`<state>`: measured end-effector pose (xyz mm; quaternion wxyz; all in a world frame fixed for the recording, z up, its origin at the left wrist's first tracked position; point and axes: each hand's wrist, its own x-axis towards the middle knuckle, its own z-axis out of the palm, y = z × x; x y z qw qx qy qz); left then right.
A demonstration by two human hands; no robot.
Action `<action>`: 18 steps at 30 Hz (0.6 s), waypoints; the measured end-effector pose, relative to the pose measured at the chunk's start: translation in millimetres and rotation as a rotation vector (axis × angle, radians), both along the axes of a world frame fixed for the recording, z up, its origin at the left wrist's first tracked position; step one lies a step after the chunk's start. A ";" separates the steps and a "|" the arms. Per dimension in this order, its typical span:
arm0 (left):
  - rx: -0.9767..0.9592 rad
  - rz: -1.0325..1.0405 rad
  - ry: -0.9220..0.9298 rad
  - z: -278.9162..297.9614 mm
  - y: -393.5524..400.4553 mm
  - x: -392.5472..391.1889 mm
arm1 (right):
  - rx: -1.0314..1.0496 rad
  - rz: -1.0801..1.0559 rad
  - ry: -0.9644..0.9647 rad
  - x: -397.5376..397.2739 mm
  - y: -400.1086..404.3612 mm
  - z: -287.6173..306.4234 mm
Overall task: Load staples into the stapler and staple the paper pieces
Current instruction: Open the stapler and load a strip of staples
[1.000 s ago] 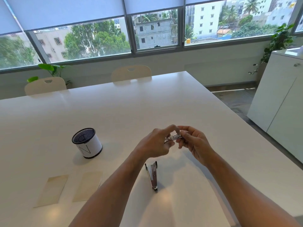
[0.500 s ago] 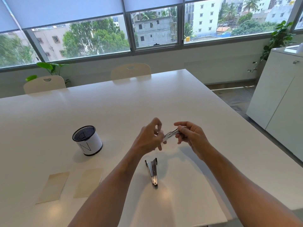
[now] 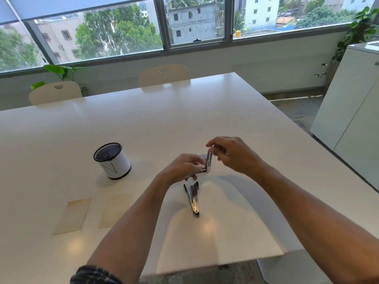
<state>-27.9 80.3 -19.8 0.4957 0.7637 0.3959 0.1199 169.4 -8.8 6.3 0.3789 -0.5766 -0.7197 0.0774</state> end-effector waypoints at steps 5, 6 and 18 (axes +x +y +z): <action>0.043 0.037 -0.023 -6.1 -2.5 -1.0 | -0.055 -0.048 0.037 0.8 1.9 -6.9; 0.051 0.032 -0.015 -7.5 -3.1 -1.0 | -0.088 -0.052 0.053 1.2 1.6 -10.3; 0.430 -0.010 0.065 -10.0 -14.8 6.0 | -0.109 -0.293 0.127 2.5 -0.4 -20.7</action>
